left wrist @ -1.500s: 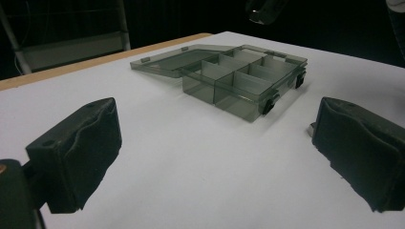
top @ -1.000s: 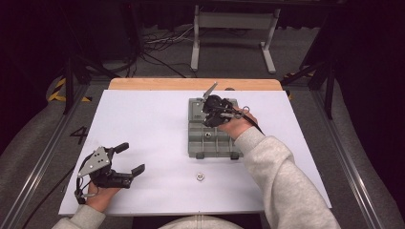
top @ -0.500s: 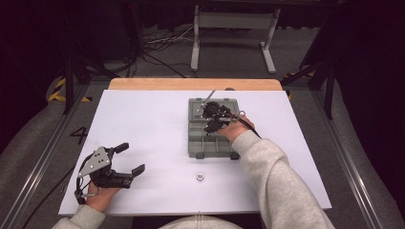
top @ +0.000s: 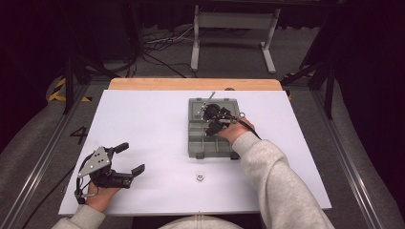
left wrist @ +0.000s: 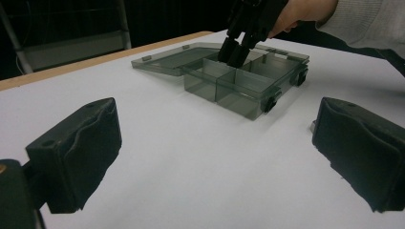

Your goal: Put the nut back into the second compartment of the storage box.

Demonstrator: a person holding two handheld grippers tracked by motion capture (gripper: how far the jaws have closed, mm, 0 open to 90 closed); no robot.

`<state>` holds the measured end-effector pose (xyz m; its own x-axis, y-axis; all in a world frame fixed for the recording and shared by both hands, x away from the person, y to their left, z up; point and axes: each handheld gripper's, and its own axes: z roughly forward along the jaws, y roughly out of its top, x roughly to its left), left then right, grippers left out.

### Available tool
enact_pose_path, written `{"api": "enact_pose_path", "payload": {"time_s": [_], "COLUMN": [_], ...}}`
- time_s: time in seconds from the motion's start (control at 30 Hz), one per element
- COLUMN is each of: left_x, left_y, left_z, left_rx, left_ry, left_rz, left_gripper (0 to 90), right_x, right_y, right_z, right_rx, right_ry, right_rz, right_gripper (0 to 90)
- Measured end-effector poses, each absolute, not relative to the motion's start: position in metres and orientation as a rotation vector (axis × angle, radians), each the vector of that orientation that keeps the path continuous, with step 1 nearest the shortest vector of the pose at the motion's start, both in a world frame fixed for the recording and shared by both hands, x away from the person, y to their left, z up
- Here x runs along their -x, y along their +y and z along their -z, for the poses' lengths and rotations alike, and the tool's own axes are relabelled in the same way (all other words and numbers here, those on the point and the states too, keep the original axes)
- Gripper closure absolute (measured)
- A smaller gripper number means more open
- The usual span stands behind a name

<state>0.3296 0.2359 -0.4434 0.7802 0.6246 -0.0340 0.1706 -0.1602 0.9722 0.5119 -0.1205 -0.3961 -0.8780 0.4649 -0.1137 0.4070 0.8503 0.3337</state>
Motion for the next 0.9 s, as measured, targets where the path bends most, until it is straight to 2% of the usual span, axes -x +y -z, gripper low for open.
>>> {"api": "enact_pose_path", "payload": {"time_s": [0.07, 0.2, 0.33, 0.63, 0.9], "left_x": [-0.329, -0.329, -0.329, -0.329, -0.329], "left_y": [0.236, 0.236, 0.236, 0.236, 0.235], "left_z": [0.443, 0.443, 0.443, 0.443, 0.443], "left_rx": [-1.712, -1.711, -1.711, -1.712, -1.718], "left_ry": [0.63, 0.627, 0.627, 0.63, 0.627], "left_rz": [-0.446, -0.45, -0.451, -0.449, -0.448], "left_gripper": [3.6, 3.6, 3.6, 3.6, 3.6], "right_x": [-0.51, -0.501, -0.485, -0.439, -0.404], "right_y": [-0.121, -0.122, -0.121, -0.116, -0.112], "right_z": [0.392, 0.377, 0.362, 0.338, 0.338], "right_rx": [-0.664, -0.658, -0.633, -0.493, -0.408], "right_ry": [2.816, 2.768, 2.751, 2.75, 2.779], "right_rz": [-0.461, -0.527, -0.602, -0.66, -0.655], "right_gripper": [54.0, 32.0, 20.5, 15.3, 14.6]}}
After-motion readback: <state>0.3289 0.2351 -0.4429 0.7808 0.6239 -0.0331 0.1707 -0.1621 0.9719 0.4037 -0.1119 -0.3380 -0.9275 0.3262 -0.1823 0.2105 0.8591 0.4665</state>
